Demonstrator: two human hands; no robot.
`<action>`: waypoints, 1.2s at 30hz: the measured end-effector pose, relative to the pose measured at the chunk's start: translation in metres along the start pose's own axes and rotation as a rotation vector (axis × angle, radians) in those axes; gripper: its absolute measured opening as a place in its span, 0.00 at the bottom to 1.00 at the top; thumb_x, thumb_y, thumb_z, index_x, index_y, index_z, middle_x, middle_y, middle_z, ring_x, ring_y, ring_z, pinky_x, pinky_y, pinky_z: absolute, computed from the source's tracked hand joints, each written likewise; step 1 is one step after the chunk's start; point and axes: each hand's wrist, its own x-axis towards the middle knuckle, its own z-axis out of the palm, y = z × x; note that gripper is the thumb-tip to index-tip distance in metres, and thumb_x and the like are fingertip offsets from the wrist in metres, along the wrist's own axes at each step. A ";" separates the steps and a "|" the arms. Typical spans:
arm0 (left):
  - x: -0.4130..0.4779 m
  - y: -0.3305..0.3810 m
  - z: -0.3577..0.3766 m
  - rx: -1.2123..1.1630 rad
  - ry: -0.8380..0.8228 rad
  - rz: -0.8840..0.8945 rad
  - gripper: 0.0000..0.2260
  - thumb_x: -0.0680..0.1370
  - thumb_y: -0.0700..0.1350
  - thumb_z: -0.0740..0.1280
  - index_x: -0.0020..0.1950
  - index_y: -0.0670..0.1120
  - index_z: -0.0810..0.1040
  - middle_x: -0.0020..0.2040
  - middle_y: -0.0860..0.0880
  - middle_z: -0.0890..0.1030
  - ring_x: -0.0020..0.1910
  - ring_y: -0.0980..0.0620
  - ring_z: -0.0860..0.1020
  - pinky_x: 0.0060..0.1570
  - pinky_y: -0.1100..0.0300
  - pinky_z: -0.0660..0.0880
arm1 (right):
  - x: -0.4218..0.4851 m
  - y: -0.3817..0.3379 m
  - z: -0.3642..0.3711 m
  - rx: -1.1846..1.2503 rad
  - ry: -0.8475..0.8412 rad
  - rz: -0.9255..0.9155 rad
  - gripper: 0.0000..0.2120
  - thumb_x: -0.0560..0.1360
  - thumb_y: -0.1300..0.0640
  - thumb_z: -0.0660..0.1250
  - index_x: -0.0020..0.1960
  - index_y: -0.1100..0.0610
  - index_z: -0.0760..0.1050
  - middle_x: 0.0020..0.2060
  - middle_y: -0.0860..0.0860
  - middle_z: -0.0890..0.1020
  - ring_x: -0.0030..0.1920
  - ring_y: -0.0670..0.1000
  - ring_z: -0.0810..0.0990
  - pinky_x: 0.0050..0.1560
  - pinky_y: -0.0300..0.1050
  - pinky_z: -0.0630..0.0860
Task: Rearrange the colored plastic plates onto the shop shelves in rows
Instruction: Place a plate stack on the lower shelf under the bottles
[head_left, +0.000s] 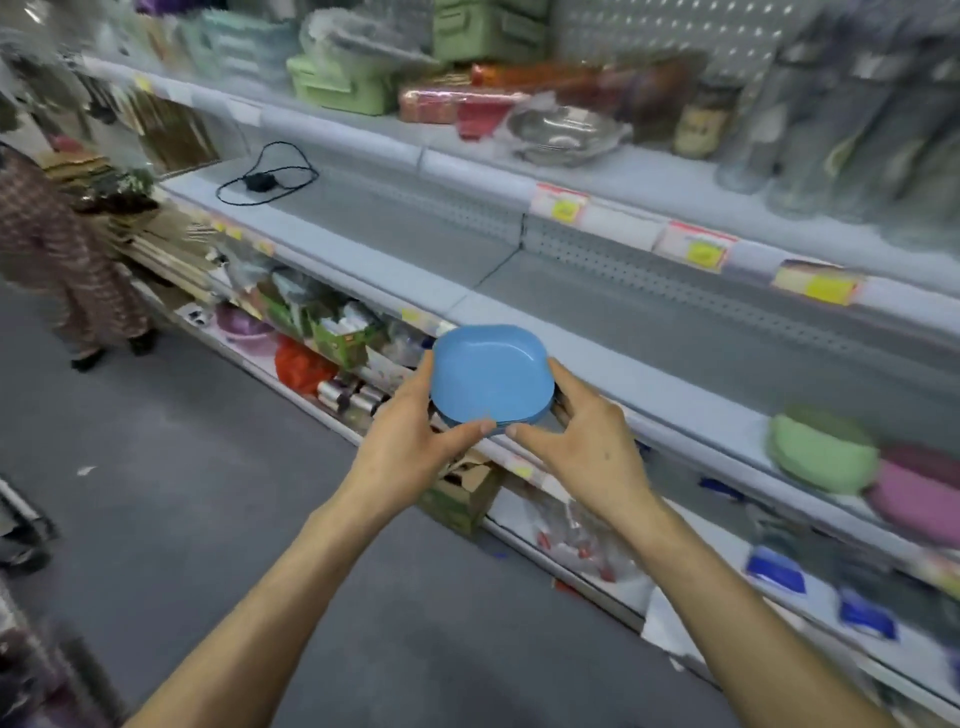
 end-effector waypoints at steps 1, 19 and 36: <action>0.006 0.005 0.013 -0.004 -0.033 0.019 0.38 0.73 0.60 0.76 0.79 0.62 0.61 0.66 0.61 0.78 0.65 0.60 0.77 0.60 0.54 0.78 | -0.004 0.010 -0.011 -0.005 0.023 0.019 0.32 0.72 0.51 0.78 0.73 0.39 0.72 0.62 0.35 0.81 0.63 0.36 0.77 0.62 0.39 0.77; 0.071 0.093 0.226 -0.186 -0.314 0.068 0.36 0.75 0.51 0.78 0.78 0.64 0.63 0.66 0.62 0.79 0.65 0.63 0.77 0.64 0.56 0.78 | -0.034 0.157 -0.197 0.011 0.137 0.192 0.32 0.73 0.58 0.74 0.74 0.40 0.70 0.65 0.40 0.80 0.66 0.43 0.78 0.65 0.54 0.79; 0.194 0.062 0.304 -0.211 -0.596 0.185 0.39 0.74 0.52 0.78 0.79 0.63 0.61 0.68 0.62 0.77 0.65 0.62 0.76 0.61 0.68 0.75 | 0.016 0.223 -0.201 0.057 0.399 0.385 0.35 0.74 0.65 0.72 0.75 0.42 0.70 0.66 0.40 0.80 0.67 0.39 0.77 0.70 0.46 0.75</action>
